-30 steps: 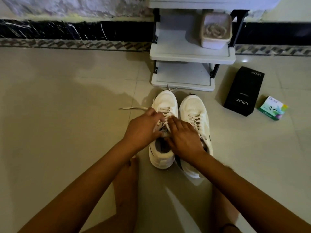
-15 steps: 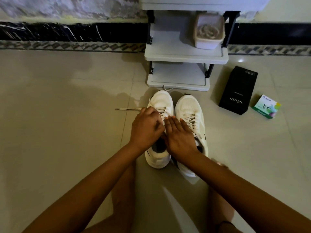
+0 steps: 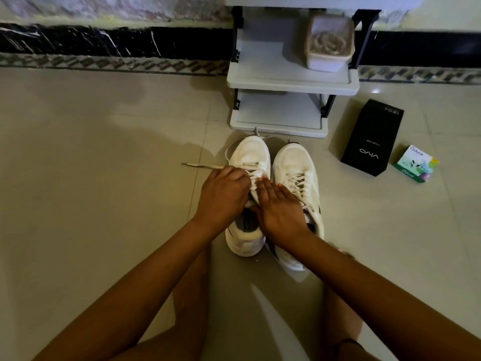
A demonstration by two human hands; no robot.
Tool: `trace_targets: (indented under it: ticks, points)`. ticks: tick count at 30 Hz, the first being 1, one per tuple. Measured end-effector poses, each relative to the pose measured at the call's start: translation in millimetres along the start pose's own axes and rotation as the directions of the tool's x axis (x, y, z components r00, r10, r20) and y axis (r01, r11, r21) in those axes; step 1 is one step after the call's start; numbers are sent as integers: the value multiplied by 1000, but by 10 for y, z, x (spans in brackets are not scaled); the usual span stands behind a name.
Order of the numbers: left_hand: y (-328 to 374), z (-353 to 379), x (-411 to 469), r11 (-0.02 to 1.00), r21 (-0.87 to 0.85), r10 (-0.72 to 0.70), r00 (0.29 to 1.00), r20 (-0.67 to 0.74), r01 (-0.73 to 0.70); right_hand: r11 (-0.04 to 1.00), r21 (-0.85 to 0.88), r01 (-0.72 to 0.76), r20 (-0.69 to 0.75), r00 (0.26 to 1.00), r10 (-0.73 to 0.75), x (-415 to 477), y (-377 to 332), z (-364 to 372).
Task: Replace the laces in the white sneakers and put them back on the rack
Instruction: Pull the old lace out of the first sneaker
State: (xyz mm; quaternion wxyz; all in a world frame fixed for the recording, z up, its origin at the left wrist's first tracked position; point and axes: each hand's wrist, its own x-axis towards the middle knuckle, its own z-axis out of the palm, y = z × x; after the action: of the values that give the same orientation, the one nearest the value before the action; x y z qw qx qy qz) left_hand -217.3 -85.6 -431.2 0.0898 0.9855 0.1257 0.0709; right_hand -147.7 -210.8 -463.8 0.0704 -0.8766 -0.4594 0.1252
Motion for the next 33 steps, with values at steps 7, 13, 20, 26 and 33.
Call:
trace_targets:
  ticks: [7, 13, 20, 26, 33]
  points:
    - [219, -93, -29, 576, -694, -393, 890, 230, 433, 1000, -14, -22, 43, 999, 22, 3, -18, -76]
    - [69, -53, -132, 957, -227, -166, 982, 91, 183, 999, 29, -37, 72, 997, 35, -6, -42, -93]
    - [83, -43, -81, 903, -375, -223, 975, 2, 208, 1000, 27, -16, -4, 1000, 16, -31, -28, -75]
    - [96, -142, -107, 745, -613, -270, 959, 86, 264, 999, 51, -6, 43, 999, 3, -20, -12, -109]
    - [67, -90, -143, 925, -317, -203, 978, 52, 209, 997, 73, -37, 64, 997, 33, -22, -31, -105]
